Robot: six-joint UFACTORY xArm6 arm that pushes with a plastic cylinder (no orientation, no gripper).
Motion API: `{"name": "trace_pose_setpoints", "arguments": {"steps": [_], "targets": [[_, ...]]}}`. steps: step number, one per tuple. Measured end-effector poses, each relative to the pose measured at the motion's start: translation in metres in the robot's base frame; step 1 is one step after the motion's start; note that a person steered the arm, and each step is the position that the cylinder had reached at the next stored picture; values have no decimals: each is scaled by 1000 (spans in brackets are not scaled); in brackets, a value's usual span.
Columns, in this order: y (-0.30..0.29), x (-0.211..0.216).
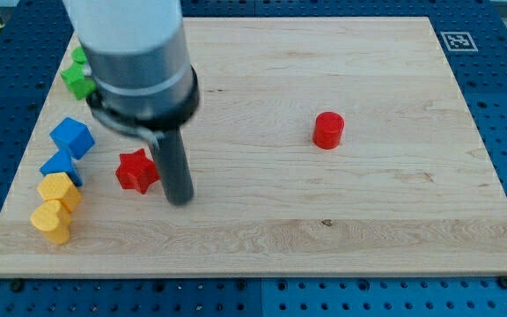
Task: Move the red star towards center left
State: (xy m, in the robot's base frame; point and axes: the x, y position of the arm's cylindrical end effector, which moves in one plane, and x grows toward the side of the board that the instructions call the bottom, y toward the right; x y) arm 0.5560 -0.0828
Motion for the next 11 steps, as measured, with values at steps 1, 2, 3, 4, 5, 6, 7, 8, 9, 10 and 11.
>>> {"name": "trace_pose_setpoints", "arguments": {"steps": [1, 2, 3, 4, 5, 6, 7, 8, 9, 10, 11], "targets": [[11, 42], [-15, 59], [-41, 52], [-53, 19], [-53, -29], [-53, -68], [-61, -99], [-72, -114], [-72, -113], [-72, -113], [-72, -114]]}}
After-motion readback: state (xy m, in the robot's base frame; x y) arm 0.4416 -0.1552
